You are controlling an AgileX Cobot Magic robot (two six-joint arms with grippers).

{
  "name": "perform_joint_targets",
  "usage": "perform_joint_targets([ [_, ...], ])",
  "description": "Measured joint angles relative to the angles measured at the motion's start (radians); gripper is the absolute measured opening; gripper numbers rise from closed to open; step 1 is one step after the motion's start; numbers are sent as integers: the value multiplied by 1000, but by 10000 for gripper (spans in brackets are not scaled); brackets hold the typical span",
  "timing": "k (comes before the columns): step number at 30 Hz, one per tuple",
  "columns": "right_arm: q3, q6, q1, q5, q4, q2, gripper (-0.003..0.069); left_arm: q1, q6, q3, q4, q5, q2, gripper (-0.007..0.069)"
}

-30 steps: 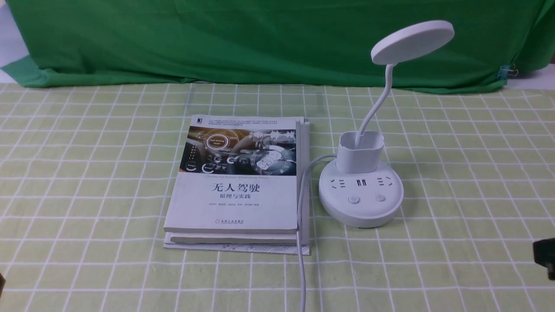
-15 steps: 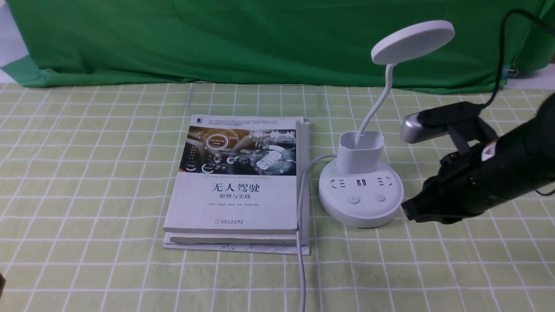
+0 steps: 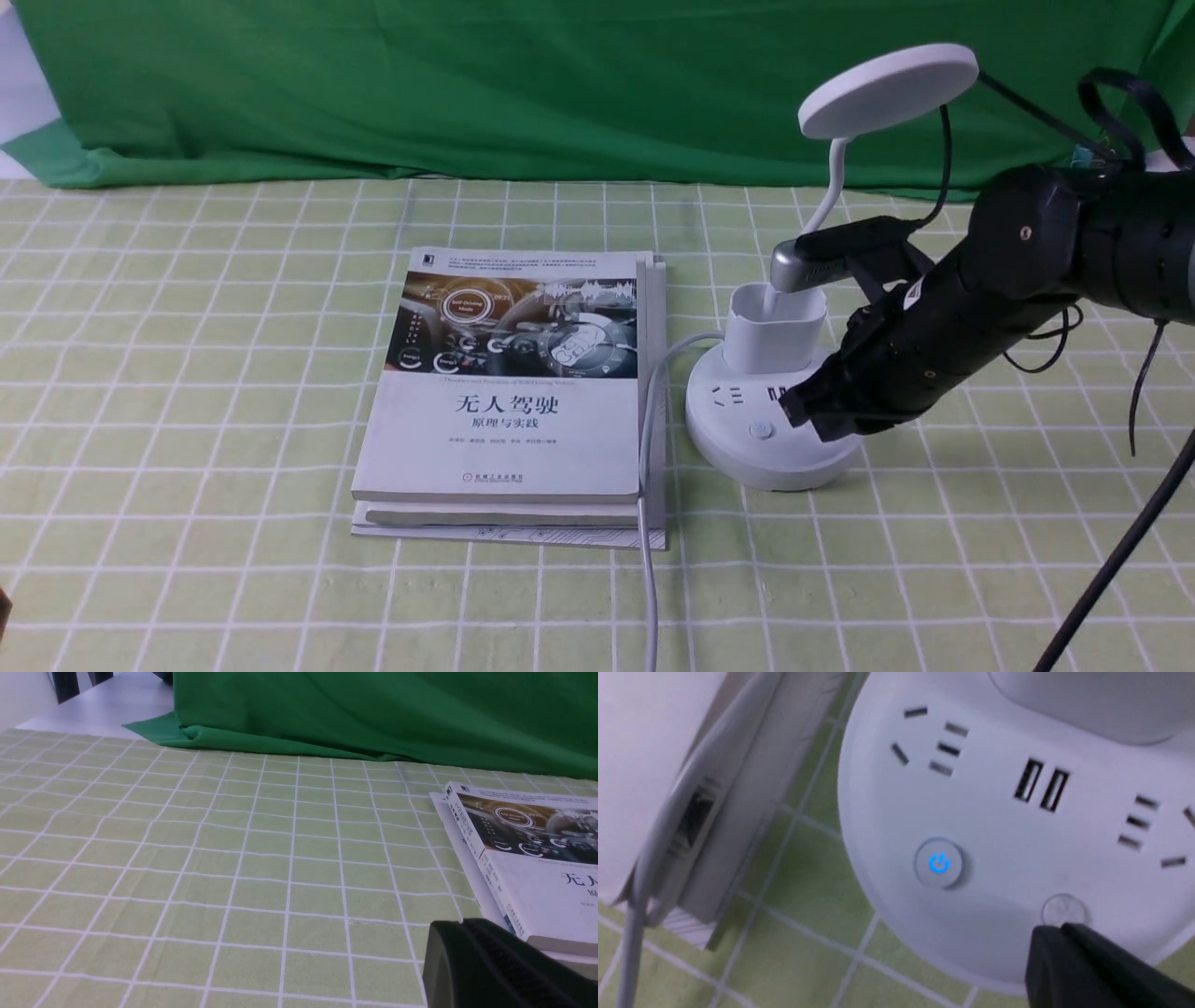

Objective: Turn on the table lamp on the green coffee tablecloth with your hand.
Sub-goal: 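Press the button on the base of the white desk lamp with the right gripper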

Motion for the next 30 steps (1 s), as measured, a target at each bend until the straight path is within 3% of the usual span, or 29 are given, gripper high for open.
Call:
perform_joint_targets([
  [30, -45, -3, 0, -43, 1, 59, 34, 0, 0, 0, 0, 0, 0, 3],
])
